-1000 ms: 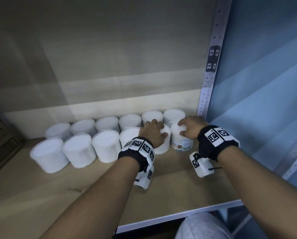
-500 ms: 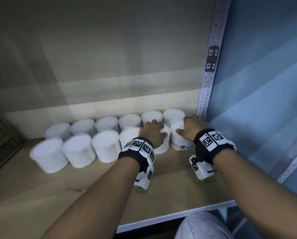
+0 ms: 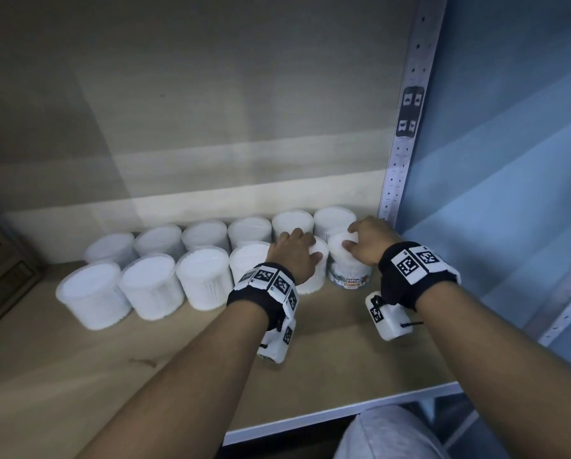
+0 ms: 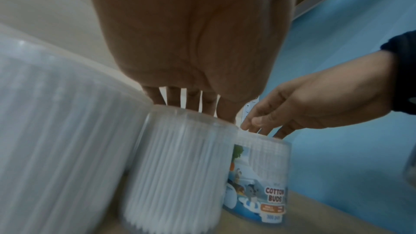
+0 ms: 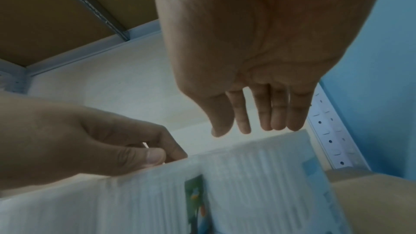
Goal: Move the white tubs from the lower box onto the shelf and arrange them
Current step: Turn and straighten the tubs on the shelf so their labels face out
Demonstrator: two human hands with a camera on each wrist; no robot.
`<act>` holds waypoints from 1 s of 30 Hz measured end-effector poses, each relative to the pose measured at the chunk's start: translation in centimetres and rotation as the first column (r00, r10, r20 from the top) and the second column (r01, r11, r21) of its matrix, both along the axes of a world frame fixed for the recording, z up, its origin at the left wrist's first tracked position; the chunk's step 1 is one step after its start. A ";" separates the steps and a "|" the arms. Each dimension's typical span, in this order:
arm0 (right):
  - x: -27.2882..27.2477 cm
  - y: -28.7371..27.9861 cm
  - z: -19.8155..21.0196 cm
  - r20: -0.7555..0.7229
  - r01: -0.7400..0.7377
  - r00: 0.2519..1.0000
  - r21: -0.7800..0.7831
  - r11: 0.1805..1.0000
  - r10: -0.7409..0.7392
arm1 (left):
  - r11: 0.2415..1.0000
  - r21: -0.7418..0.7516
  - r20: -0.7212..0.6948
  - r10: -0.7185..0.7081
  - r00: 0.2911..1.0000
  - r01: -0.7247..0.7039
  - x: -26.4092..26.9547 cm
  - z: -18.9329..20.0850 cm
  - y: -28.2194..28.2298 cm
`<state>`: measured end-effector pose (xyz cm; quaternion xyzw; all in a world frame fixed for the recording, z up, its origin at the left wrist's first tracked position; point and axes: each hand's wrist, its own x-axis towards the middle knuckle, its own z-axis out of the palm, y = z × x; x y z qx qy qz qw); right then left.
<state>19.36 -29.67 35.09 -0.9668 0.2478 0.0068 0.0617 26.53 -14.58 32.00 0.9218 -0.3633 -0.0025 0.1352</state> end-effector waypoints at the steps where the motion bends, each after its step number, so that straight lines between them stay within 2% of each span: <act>1: 0.1 0.2 -0.1 -0.001 0.015 1.000 0.001 1.000 -0.015 | 1.000 -0.001 -0.001 0.000 1.000 0.000 0.0 0.0 0.0; 6: 0.4 0.5 -0.6 -0.047 0.027 0.998 -0.031 0.999 -0.028 | 1.000 0.006 -0.001 -0.005 1.000 0.005 -0.1 0.0 -0.1; 11: 0.7 -0.5 -0.7 -0.073 -0.041 0.997 -0.081 0.996 0.036 | 1.000 0.004 0.003 -0.006 1.000 0.006 -0.1 0.0 -0.1; 19: 0.9 -2.3 -1.0 -0.096 -0.116 0.989 -0.011 0.993 0.115 | 1.000 0.012 0.003 -0.014 1.000 0.014 -0.2 0.2 -0.1; 30: 1.2 -2.9 -1.4 -0.091 -0.138 0.987 -0.031 0.990 0.135 | 0.999 0.041 0.006 -0.029 1.000 0.028 -0.1 0.4 -0.2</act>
